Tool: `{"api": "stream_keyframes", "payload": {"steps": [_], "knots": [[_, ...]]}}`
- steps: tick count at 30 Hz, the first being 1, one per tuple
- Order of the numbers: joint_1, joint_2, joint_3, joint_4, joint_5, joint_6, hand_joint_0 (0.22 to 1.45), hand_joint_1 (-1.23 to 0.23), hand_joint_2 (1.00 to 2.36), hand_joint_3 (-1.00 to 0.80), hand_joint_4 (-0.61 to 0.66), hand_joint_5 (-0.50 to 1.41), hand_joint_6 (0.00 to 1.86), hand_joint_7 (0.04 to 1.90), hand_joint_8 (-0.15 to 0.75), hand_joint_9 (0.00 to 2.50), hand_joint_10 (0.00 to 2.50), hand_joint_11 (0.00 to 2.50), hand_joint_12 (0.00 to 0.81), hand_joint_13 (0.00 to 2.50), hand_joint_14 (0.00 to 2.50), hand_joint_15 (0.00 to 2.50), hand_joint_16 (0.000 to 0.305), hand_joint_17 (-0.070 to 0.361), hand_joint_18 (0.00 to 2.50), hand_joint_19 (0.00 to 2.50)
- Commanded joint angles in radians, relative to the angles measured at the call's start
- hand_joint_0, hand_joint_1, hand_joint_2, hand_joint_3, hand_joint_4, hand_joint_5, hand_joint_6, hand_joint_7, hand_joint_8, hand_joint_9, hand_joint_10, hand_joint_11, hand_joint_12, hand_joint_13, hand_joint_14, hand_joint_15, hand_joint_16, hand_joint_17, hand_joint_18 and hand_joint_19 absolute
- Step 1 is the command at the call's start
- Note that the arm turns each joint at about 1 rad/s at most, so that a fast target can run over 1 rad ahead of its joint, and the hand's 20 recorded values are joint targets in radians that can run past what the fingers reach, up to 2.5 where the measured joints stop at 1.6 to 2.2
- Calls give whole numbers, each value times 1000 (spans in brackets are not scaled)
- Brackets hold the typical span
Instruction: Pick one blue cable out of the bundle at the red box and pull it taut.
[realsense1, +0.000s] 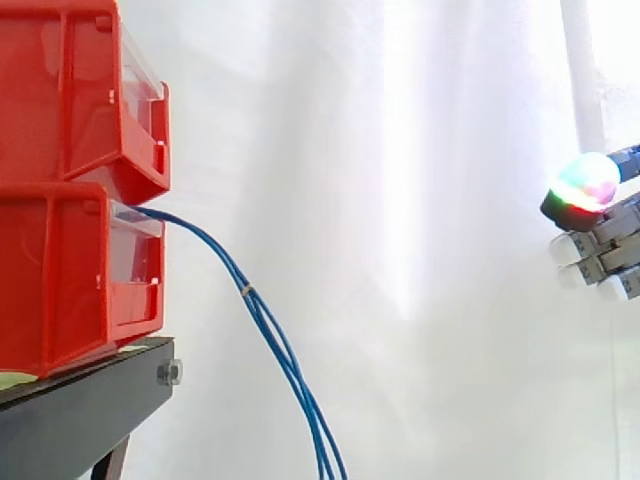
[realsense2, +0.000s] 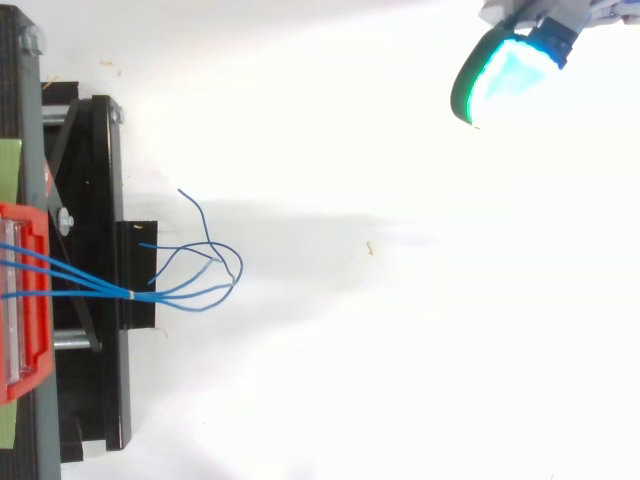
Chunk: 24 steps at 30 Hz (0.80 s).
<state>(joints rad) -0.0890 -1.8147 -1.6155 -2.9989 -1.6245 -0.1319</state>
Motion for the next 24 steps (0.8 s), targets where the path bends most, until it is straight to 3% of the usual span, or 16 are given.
{"api": "stream_keyframes", "payload": {"steps": [1,10,24], "knots": [[0,0,0,0,0,0,470,-477,1000,-500,122,-289,501,577,209,0,0,0,349,0,0,41,55,124,0,154],[-1,0,0,-5,-2,0,474,-463,1000,-500,123,-288,501,579,209,0,0,0,346,0,0,40,55,123,0,153],[5,-2,0,-17,2,-8,325,-568,1000,-500,170,-291,501,602,252,0,62,0,403,0,0,54,70,157,0,120]]}}
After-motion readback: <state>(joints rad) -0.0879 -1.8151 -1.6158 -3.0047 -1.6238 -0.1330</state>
